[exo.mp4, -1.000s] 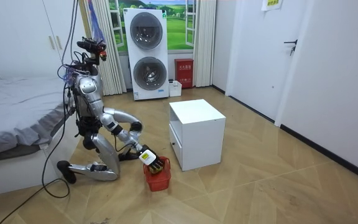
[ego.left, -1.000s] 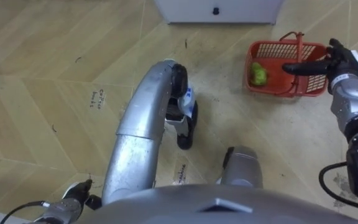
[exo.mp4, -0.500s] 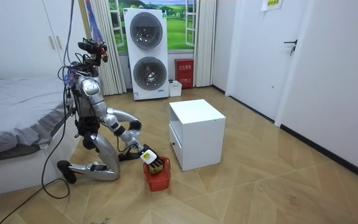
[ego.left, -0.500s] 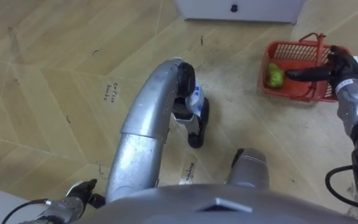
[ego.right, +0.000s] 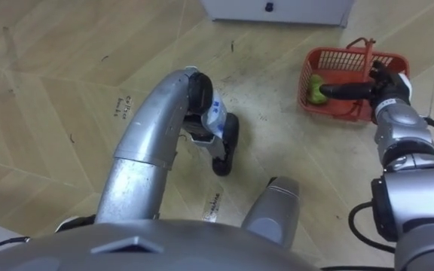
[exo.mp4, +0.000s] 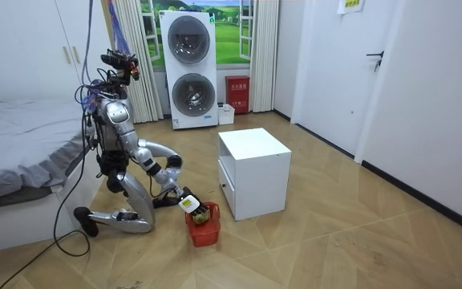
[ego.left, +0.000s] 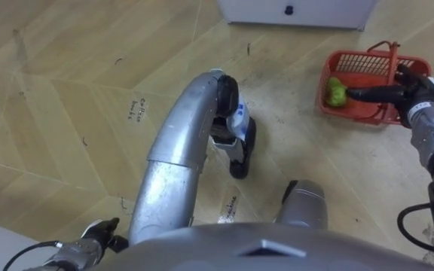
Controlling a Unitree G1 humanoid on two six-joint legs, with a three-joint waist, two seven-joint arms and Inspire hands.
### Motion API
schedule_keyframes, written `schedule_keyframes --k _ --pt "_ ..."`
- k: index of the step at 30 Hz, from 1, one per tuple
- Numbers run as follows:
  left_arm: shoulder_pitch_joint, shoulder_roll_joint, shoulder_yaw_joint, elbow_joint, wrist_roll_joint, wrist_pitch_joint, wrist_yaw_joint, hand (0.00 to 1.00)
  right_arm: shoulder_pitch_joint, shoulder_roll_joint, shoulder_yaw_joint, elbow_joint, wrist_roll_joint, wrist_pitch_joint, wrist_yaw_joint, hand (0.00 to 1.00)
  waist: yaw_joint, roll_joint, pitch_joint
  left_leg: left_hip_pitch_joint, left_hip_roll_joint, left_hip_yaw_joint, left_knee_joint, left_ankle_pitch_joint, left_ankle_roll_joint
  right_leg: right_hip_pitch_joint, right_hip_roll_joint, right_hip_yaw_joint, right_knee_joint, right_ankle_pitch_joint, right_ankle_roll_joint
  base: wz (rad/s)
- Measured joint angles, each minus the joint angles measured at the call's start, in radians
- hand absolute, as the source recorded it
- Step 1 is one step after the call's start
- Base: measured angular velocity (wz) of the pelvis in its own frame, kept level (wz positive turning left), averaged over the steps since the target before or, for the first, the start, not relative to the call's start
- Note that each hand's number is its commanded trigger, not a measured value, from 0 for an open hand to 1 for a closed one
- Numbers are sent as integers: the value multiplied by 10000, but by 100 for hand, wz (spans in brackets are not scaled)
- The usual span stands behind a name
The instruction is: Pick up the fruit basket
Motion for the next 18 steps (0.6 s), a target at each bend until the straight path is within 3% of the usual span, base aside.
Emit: schedule_keyframes --k 3,5,18 --pt "-4 6 0 -90 -2 0 -40 0 0 -16 1 123 6 0 3 100 96 -7 4 -64 123 90 -19 27 54 -107 4 -12 12 0 4 4" --pt "2 13 0 -115 -3 10 -136 0 1 -21 1 150 103 2 7 100 134 -43 38 -91 129 100 -18 28 58 -118 -2 -36 0 0 4 4" --pt "26 36 -17 -219 -115 12 -188 0 0 -13 -3 162 800 -4 329 100 144 -64 55 -124 89 85 40 53 108 -85 3 -82 52 7 19 0"
